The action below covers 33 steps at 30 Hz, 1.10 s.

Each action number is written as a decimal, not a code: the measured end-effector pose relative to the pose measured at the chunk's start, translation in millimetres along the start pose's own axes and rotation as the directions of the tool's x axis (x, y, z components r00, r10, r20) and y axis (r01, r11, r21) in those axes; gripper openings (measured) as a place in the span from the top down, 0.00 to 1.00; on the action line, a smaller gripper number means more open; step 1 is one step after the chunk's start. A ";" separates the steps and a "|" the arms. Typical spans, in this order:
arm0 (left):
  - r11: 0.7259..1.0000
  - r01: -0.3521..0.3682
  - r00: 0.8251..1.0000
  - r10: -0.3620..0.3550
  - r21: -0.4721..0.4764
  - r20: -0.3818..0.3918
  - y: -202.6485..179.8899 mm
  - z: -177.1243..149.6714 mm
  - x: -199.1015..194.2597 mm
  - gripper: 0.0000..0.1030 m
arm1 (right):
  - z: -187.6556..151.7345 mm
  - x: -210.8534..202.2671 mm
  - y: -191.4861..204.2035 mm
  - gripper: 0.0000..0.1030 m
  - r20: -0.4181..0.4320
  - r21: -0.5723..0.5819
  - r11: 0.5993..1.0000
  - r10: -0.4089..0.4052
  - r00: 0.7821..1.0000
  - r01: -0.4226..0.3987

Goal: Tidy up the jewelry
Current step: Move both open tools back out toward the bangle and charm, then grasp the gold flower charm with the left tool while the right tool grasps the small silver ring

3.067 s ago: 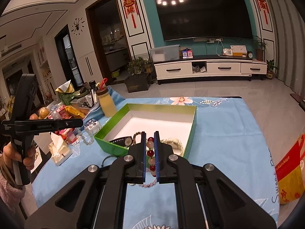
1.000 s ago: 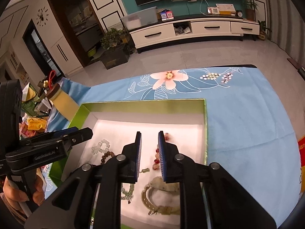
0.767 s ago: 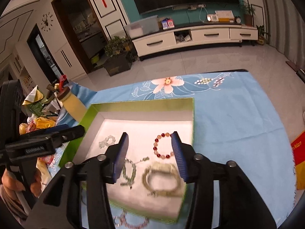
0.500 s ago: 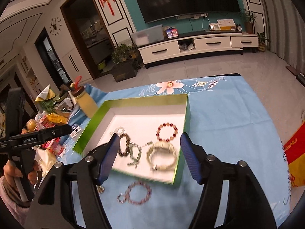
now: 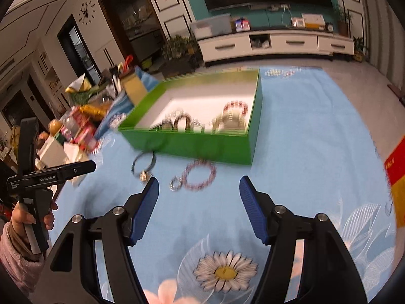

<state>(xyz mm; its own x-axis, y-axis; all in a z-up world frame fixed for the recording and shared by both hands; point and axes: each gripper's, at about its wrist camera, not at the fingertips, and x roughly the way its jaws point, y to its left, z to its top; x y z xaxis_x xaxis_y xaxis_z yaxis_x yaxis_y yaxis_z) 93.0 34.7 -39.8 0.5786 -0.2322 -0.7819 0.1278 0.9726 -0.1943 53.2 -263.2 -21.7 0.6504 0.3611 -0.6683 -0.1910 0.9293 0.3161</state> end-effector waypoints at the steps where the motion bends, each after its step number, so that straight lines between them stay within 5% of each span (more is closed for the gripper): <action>1: 1.000 -0.008 1.000 0.007 0.013 0.007 -3.4 -6.6 -1.8 0.02 | -9.3 2.1 2.4 0.35 -0.014 0.000 1.000 0.008 1.000 -0.008; 5: 0.997 -0.028 1.000 0.028 0.074 -0.008 -17.9 -26.1 0.1 0.02 | -34.7 10.0 15.0 0.35 -0.050 -0.031 1.000 0.001 0.999 -0.002; 11: 0.991 0.102 0.988 -0.092 0.084 -0.124 -28.7 -37.2 12.3 0.02 | -54.6 21.8 29.5 0.35 -0.086 -0.038 0.999 0.014 0.996 -0.017; 16: 0.990 0.110 0.978 -0.091 0.089 -0.190 -27.7 -26.5 21.2 0.02 | -57.0 25.1 33.0 0.35 -0.088 -0.056 0.998 -0.004 0.996 -0.001; 24: 0.990 0.109 0.991 -0.101 0.085 -0.090 -36.4 -28.8 25.9 0.03 | -64.2 34.9 35.9 0.35 -0.090 -0.094 0.995 -0.030 0.996 0.022; 29: 0.989 0.130 0.988 -0.122 0.076 -0.097 -38.7 -28.2 42.7 0.34 | -57.9 48.5 44.9 0.45 -0.090 -0.152 0.988 -0.026 0.996 0.012; 33: 0.985 0.139 0.988 -0.131 0.099 -0.087 -42.0 -23.8 50.5 0.42 | -51.4 65.6 47.0 0.55 -0.116 -0.166 0.986 -0.020 0.993 0.000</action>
<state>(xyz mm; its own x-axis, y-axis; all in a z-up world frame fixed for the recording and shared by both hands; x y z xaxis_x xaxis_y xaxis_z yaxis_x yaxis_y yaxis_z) 97.7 -18.1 -85.2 0.4845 -0.3577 -0.7983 0.2860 0.9272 -0.2419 49.1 -191.9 -85.2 0.5645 0.3493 -0.7478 -0.3101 0.9294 0.2000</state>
